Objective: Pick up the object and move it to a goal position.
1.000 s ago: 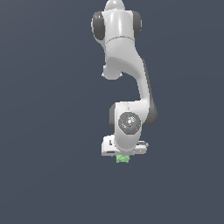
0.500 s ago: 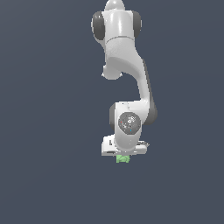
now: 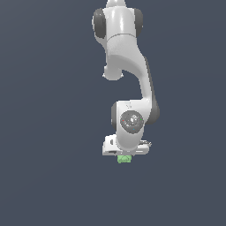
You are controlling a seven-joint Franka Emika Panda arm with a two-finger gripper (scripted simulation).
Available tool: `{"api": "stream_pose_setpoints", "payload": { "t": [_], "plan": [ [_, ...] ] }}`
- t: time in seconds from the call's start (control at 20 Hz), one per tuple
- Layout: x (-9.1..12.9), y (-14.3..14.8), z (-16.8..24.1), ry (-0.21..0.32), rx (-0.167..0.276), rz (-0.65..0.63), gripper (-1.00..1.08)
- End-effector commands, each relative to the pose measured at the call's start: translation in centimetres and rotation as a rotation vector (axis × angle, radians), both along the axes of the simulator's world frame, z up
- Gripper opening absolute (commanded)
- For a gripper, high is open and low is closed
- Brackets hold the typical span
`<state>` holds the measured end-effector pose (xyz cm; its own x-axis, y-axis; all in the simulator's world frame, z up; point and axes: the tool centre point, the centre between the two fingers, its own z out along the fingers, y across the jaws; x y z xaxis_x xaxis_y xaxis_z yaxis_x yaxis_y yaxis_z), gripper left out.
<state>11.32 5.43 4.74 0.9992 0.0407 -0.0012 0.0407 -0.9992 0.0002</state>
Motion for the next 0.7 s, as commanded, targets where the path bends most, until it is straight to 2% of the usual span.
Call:
{"api": "stream_pose_setpoints", "payload": {
  "t": [0.0,0.35,0.65],
  "plan": [
    [-0.3,0.3,0.7,-0.001,0.000,0.000,-1.00],
    [-1.9,1.6,4.0,-0.001,0.000,0.000,-1.00],
    [-4.2,3.4,8.8,-0.001,0.000,0.000,-1.00]
  ]
}}
